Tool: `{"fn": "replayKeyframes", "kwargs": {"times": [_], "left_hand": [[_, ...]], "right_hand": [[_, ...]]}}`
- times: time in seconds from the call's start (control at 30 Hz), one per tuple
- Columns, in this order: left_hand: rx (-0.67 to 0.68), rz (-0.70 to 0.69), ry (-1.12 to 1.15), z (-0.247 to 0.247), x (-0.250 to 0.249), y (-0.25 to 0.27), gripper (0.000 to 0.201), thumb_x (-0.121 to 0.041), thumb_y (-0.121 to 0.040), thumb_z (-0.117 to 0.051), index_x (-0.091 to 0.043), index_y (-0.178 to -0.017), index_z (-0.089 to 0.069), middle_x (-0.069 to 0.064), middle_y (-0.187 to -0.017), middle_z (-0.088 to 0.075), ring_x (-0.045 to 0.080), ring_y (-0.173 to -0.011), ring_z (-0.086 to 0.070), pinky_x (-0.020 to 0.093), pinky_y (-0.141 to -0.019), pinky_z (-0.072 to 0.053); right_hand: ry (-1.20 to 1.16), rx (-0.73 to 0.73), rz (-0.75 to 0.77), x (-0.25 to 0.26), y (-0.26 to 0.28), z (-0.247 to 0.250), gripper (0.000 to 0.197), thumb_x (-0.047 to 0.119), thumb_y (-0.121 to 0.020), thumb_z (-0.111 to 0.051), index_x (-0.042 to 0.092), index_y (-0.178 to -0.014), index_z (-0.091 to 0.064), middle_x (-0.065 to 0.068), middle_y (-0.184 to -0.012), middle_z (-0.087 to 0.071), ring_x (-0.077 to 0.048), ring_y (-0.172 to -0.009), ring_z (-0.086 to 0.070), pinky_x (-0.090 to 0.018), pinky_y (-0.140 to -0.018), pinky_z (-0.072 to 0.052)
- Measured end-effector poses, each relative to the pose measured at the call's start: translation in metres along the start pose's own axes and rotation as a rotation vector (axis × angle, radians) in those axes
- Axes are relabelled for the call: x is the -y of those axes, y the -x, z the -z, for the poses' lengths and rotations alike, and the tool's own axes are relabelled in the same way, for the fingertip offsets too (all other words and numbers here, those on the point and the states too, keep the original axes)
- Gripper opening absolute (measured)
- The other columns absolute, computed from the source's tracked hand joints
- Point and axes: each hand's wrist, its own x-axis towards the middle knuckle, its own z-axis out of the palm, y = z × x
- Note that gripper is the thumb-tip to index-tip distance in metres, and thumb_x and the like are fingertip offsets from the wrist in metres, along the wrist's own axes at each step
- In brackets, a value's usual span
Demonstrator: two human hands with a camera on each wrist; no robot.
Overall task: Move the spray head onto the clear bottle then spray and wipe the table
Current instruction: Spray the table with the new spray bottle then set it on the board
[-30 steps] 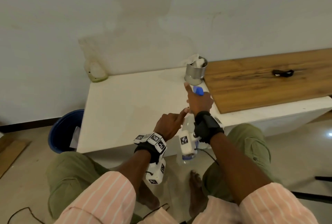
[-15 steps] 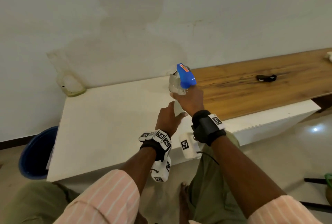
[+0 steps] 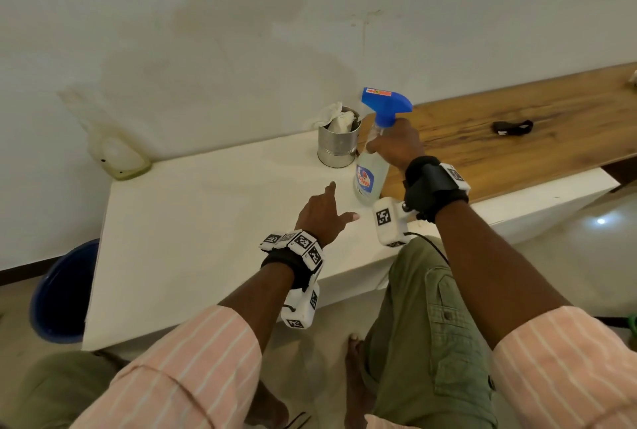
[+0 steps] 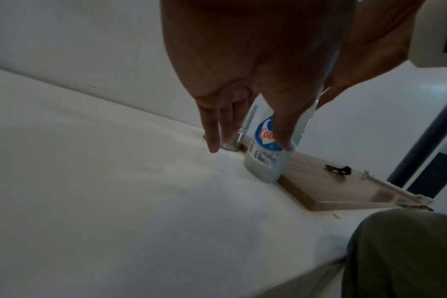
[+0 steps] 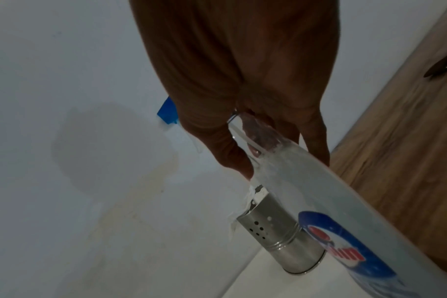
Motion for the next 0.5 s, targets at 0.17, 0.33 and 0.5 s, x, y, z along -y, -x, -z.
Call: {"fn": "replayKeyframes", "kwargs": {"times": [0.17, 0.33, 0.5], "left_hand": [[-0.005, 0.021, -0.019, 0.003, 0.006, 0.000, 0.091, -0.049, -0.084, -0.066, -0.012, -0.153, -0.019, 0.013, -0.145, -0.049, 0.028, -0.134, -0.047, 0.040, -0.106, -0.041], [-0.018, 0.049, -0.033, 0.010, 0.018, 0.000, 0.093, -0.051, -0.082, -0.067, -0.013, -0.152, -0.019, 0.012, -0.150, -0.042, 0.028, -0.137, -0.044, 0.041, -0.108, -0.040], [-0.022, 0.063, -0.063, 0.017, 0.030, -0.005, 0.091, -0.048, -0.084, -0.065, -0.012, -0.153, -0.019, 0.012, -0.150, -0.042, 0.029, -0.137, -0.043, 0.040, -0.109, -0.039]], "right_hand": [[0.089, -0.082, 0.084, -0.004, 0.005, -0.009, 0.039, 0.013, -0.083, -0.069, 0.005, -0.118, -0.055, -0.014, -0.115, -0.065, -0.028, -0.104, -0.063, -0.031, -0.086, -0.047], [0.060, -0.196, 0.012, -0.009, 0.013, -0.013, 0.046, 0.021, -0.086, -0.068, 0.005, -0.123, -0.046, -0.012, -0.112, -0.061, -0.024, -0.101, -0.061, -0.027, -0.082, -0.045], [0.072, -0.785, 0.093, 0.008, 0.070, -0.037, 0.032, 0.041, -0.087, -0.063, 0.013, -0.099, -0.053, 0.000, -0.088, -0.058, -0.013, -0.080, -0.053, -0.021, -0.066, -0.038]]}}
